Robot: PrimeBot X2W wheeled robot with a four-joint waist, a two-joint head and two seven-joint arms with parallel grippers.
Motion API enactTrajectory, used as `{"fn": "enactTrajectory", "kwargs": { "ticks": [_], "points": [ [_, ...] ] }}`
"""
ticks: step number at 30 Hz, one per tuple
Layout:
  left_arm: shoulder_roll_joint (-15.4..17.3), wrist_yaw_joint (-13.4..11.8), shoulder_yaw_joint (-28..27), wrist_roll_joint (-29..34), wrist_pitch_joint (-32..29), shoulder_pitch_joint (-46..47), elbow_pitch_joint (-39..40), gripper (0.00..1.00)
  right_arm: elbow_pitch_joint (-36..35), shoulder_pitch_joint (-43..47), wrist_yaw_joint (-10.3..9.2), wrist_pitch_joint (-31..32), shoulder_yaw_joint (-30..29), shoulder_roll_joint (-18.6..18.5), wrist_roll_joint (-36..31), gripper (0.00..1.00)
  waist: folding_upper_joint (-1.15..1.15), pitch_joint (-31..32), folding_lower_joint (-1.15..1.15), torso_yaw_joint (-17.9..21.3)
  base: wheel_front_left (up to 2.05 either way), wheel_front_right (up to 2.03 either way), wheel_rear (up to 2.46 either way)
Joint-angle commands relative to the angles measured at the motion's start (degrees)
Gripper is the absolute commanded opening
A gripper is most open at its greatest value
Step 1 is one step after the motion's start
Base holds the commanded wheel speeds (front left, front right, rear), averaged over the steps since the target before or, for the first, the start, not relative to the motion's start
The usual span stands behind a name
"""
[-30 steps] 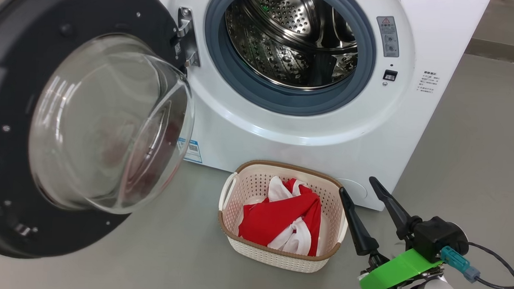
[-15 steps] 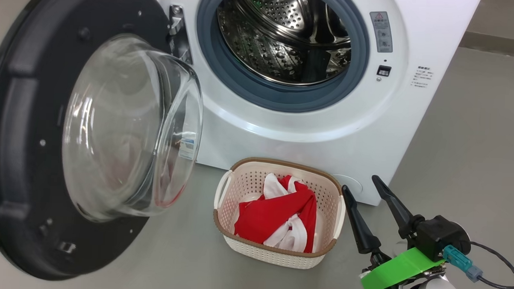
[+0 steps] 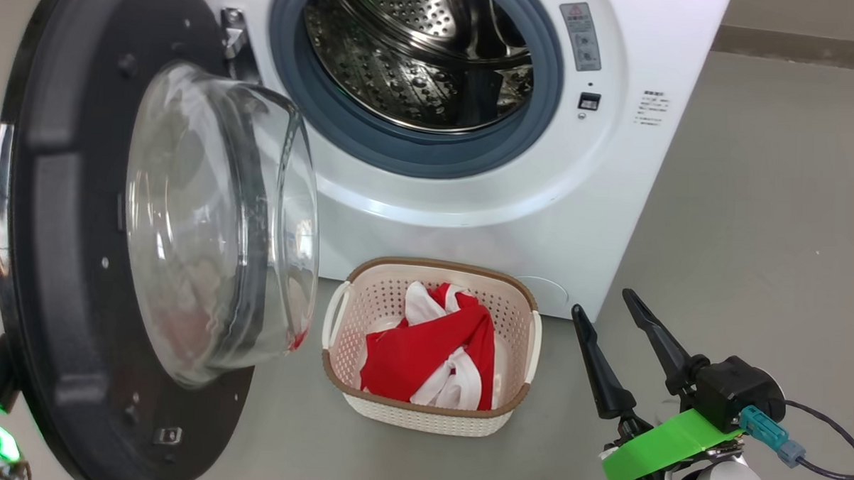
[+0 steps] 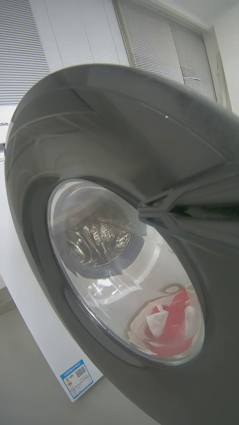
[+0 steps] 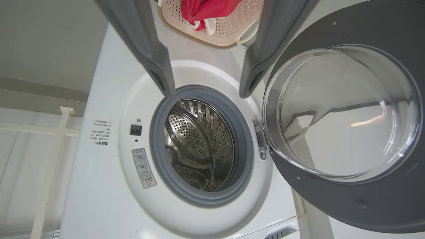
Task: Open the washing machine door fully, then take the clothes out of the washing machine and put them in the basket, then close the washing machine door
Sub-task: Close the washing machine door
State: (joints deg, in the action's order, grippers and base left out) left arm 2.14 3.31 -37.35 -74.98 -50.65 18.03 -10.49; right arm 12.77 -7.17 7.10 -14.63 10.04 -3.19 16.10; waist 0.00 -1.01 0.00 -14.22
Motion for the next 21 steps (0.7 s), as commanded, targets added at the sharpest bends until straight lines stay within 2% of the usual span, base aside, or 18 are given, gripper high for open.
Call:
{"fn": "enactTrajectory", "kwargs": {
  "ticks": [1, 6, 12, 21],
  "points": [
    [0.9, -0.6, 0.2, -1.4, -0.6, -1.1, 3.6, 0.00, -1.6, -1.4, 0.39, -0.4, 1.1, 0.2, -0.2, 1.00, 0.00, -0.4, 0.00, 1.0, 0.00, 0.00, 0.00],
    [0.8, -2.8, 4.4, -6.3, 2.3, -5.5, 8.3, 0.00, -1.6, -1.5, 0.39, -0.4, 1.0, 0.3, -0.3, 1.00, 0.00, -0.6, 0.00, 2.2, 0.00, 0.00, 0.00],
    [0.8, -4.2, 10.9, -11.8, 7.2, -10.7, 13.1, 0.00, -1.6, -1.8, 0.39, -0.4, 1.0, 0.3, -0.4, 1.00, 0.00, -0.8, 0.00, 3.0, 0.00, 0.00, 0.00],
    [0.7, -5.2, 16.1, -14.4, 11.8, -15.7, 17.4, 0.00, -1.5, -1.6, 0.39, -0.4, 1.1, 0.3, -0.3, 1.00, 0.00, -0.6, 0.00, 3.9, 0.00, 0.00, 0.00]
  ]
}}
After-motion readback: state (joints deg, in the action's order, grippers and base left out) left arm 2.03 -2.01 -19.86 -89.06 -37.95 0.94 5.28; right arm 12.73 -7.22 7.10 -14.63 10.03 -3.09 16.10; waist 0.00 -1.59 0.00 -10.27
